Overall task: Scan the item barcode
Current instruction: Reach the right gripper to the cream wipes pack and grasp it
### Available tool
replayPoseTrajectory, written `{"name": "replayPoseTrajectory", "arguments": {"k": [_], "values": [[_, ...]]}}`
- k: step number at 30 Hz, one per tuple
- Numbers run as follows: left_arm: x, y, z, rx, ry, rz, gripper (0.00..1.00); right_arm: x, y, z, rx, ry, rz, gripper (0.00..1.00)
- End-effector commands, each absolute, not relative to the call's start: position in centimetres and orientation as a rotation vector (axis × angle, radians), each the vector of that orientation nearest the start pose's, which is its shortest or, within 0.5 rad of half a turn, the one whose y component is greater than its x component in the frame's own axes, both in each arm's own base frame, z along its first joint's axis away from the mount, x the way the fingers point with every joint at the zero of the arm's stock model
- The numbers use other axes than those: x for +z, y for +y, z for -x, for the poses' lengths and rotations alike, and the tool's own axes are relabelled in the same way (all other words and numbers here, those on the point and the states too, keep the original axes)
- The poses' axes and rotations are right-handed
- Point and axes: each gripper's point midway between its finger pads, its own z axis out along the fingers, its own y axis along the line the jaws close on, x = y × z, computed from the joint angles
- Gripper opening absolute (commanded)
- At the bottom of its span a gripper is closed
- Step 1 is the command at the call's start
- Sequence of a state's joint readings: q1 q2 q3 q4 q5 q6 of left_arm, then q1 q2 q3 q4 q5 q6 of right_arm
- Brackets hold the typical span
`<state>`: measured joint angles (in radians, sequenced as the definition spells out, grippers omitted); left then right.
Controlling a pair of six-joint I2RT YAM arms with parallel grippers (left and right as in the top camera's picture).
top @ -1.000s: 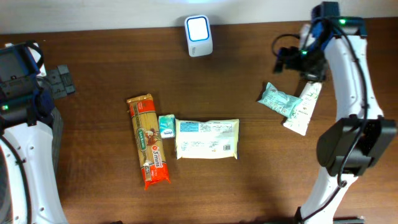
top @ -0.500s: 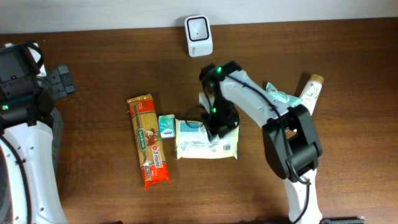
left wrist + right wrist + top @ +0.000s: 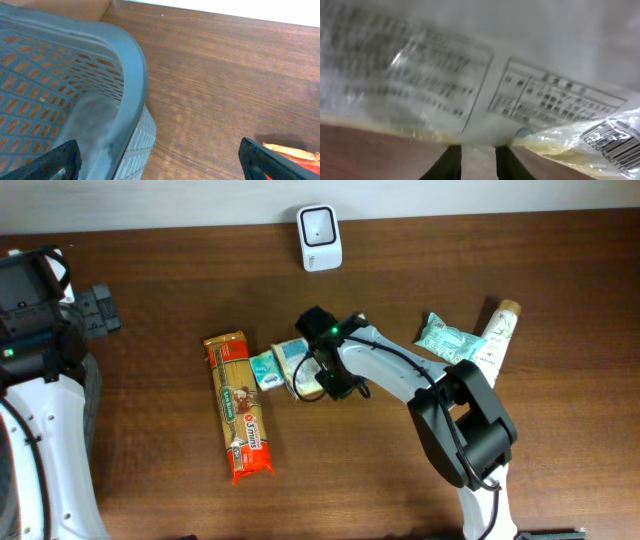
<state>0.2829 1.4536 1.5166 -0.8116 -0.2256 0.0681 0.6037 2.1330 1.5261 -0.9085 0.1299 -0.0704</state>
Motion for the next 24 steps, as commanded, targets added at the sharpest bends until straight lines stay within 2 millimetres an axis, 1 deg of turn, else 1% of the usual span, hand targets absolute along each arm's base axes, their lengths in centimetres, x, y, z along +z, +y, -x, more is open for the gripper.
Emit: {"name": "replayPoseTrajectory", "arguments": {"k": [1, 2, 3, 4, 5, 6, 7, 8, 9, 10, 12, 13, 15, 16, 18, 19, 21, 22, 23, 24], "values": [[29.2, 15.2, -37.8, 0.453, 2.296, 0.353, 0.99, 4.6, 22.6, -37.0, 0.019, 2.807, 1.027, 0.24], [29.2, 15.2, -37.8, 0.453, 2.296, 0.353, 0.99, 6.5, 24.0, -37.2, 0.135, 2.782, 1.021, 0.25], [29.2, 15.2, -37.8, 0.453, 2.296, 0.353, 0.99, 9.5, 26.8, -38.0, 0.313, 2.713, 0.997, 0.25], [29.2, 15.2, -37.8, 0.453, 2.296, 0.353, 0.99, 10.4, 27.9, -39.3, 0.36, 2.681, 0.894, 0.24], [29.2, 15.2, -37.8, 0.453, 2.296, 0.353, 0.99, 10.7, 29.0, -41.1, 0.404, 2.645, 0.758, 0.2], [29.2, 15.2, -37.8, 0.453, 2.296, 0.353, 0.99, 10.4, 30.0, -42.7, 0.443, 2.618, 0.652, 0.13], [29.2, 15.2, -37.8, 0.453, 2.296, 0.353, 0.99, 9.1, 31.5, -45.1, 0.501, 2.581, 0.512, 0.13], [29.2, 15.2, -37.8, 0.453, 2.296, 0.353, 0.99, 8.3, 32.1, -46.0, 0.523, 2.565, 0.467, 0.13], [29.2, 15.2, -37.8, 0.453, 2.296, 0.353, 0.99, 6.1, 33.0, -47.5, 0.579, 2.564, 0.322, 0.13], [29.2, 15.2, -37.8, 0.453, 2.296, 0.353, 0.99, 4.6, 33.3, -47.9, 0.597, 2.579, 0.261, 0.13], [29.2, 15.2, -37.8, 0.453, 2.296, 0.353, 0.99, 2.0, 33.1, -47.6, 0.604, 2.643, 0.161, 0.13], [29.2, 15.2, -37.8, 0.453, 2.296, 0.353, 0.99, 1.8, 33.3, -47.5, 0.603, 2.645, 0.165, 0.13], [29.2, 15.2, -37.8, 0.453, 2.296, 0.353, 0.99, 1.2, 33.8, -46.6, 0.596, 2.671, 0.187, 0.14], [29.2, 15.2, -37.8, 0.453, 2.296, 0.353, 0.99, 0.9, 34.0, -45.9, 0.586, 2.695, 0.197, 0.14], [29.2, 15.2, -37.8, 0.453, 2.296, 0.353, 0.99, -0.1, 33.6, -43.4, 0.586, 2.806, 0.215, 0.14], [29.2, 15.2, -37.8, 0.453, 2.296, 0.353, 0.99, -0.6, 32.8, -42.0, 0.592, 2.886, 0.206, 0.13], [29.2, 15.2, -37.8, 0.453, 2.296, 0.353, 0.99, 0.4, 31.7, -41.1, 0.633, 2.964, 0.189, 0.13], [29.2, 15.2, -37.8, 0.453, 2.296, 0.353, 0.99, 2.1, 30.1, -40.7, 0.614, 3.015, 0.2, 0.12], [29.2, 15.2, -37.8, 0.453, 2.296, 0.353, 0.99, 4.0, 28.5, -39.9, 0.573, 3.065, 0.254, 0.12], [29.2, 15.2, -37.8, 0.453, 2.296, 0.353, 0.99, 4.7, 27.2, -39.2, 0.509, 3.113, 0.29, 0.12]]}}
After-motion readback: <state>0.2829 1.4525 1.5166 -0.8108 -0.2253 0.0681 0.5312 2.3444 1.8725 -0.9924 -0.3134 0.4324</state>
